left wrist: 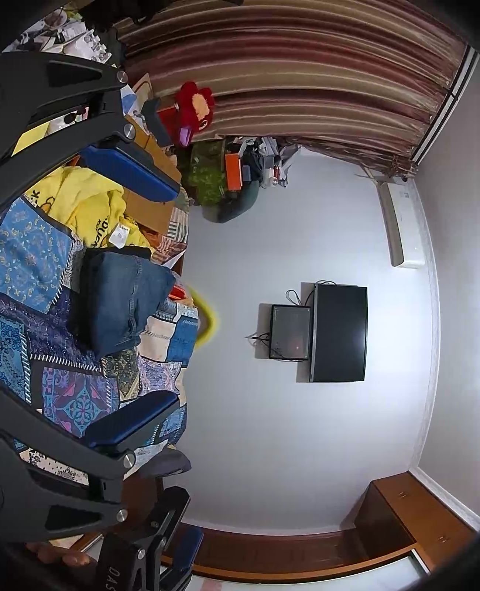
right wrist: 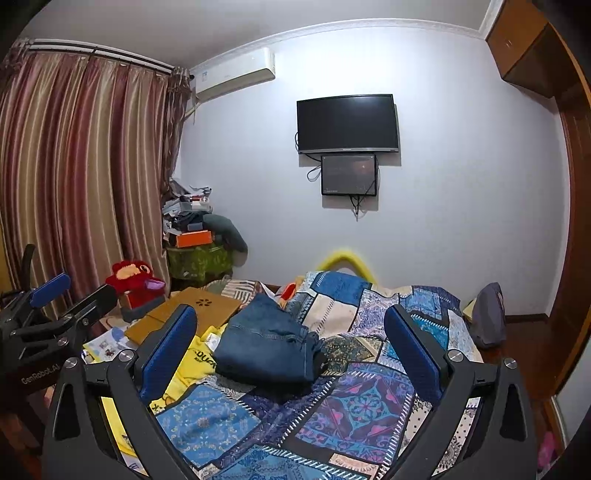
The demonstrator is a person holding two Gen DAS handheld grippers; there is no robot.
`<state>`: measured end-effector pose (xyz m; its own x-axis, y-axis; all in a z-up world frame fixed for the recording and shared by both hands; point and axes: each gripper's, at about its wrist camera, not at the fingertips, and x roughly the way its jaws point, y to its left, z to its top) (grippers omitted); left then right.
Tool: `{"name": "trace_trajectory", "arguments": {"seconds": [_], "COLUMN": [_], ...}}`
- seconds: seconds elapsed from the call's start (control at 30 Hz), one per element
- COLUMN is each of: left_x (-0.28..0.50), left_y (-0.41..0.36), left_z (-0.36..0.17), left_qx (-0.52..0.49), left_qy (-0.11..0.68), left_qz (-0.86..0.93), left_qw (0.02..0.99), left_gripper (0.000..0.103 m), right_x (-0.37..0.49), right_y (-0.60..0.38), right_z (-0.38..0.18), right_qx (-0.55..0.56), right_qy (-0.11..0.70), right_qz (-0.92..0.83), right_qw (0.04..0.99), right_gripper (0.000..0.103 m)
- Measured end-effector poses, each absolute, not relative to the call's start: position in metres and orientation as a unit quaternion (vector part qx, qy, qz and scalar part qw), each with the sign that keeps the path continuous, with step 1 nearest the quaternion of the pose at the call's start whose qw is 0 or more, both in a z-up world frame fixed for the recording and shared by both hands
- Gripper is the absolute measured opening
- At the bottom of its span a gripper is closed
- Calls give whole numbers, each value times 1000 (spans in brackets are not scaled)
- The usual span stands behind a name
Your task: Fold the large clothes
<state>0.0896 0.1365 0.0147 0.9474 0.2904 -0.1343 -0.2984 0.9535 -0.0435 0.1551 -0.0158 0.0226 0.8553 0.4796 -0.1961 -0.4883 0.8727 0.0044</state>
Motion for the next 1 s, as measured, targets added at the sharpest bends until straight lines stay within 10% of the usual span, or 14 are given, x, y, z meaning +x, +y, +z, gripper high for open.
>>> {"name": "trace_trajectory", "arguments": {"seconds": [1.0], "left_x": [95], "left_y": [134], "left_z": [7], "left_qx": [-38], "left_qy": [78], "left_qz": [145], "left_qw": [986], "left_gripper": [103], "right_x": [154], "right_y": [-20], "right_z": [26], "right_qx": [-19], "right_qy": [111], "right_qz": [247], "right_qw": [962], "right_gripper": [101]}}
